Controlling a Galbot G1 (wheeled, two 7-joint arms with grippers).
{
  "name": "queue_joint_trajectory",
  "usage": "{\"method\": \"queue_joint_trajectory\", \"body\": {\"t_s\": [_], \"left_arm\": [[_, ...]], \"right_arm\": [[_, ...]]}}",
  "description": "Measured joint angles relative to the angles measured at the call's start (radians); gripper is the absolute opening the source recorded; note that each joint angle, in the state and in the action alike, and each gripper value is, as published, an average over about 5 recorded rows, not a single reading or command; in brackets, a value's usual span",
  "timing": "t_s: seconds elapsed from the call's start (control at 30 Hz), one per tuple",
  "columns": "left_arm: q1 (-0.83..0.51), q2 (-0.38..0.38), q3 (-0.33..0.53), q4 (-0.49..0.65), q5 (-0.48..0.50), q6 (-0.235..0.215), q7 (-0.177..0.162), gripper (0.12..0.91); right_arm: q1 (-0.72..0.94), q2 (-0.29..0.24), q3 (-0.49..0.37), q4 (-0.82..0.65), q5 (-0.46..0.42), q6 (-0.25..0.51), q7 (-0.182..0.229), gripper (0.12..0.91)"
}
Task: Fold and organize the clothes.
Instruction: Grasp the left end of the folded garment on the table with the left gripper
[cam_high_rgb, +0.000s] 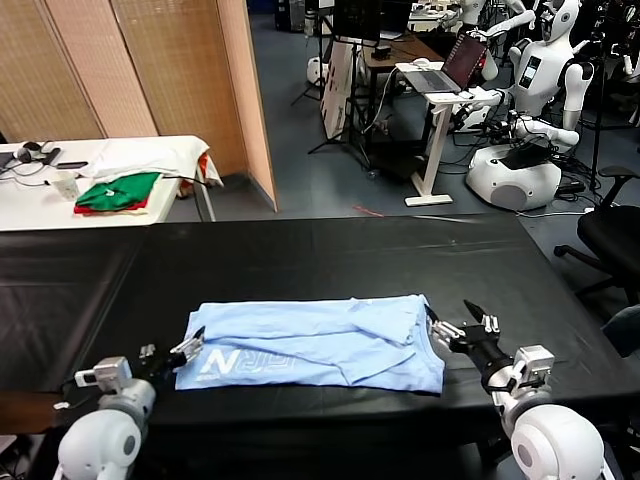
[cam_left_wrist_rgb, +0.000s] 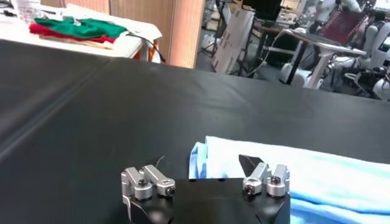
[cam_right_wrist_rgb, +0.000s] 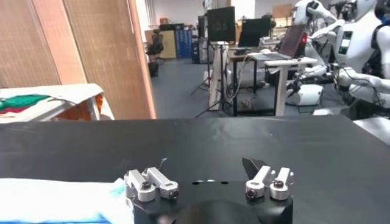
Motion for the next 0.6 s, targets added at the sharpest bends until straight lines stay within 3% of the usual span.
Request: {"method": "queue_joint_trajectory", "body": {"t_s": [0.23,0.3,0.4,0.6], "left_arm": [[0.007,-0.02,0.025,0.017,0.058,-0.031,0.026,0.899],[0.007,-0.025,0.032,0.021,0.073,-0.038,0.03,0.85],[0.006,-0.031,0.038,0.027,0.081,-0.042,0.031,0.707],[0.005,-0.038,0.037,0.033,0.037,-0.03,0.029,0.316]], "right_arm": [[0.004,0.017,0.0,-0.009,-0.005,0.001,0.0,0.907],[0.003,0.019,0.0,-0.01,-0.007,0.002,0.0,0.907],[0.003,0.02,-0.002,-0.012,-0.009,0.004,0.0,0.907],[0.009,0.02,-0.008,-0.008,-0.015,0.006,-0.001,0.907]]}}
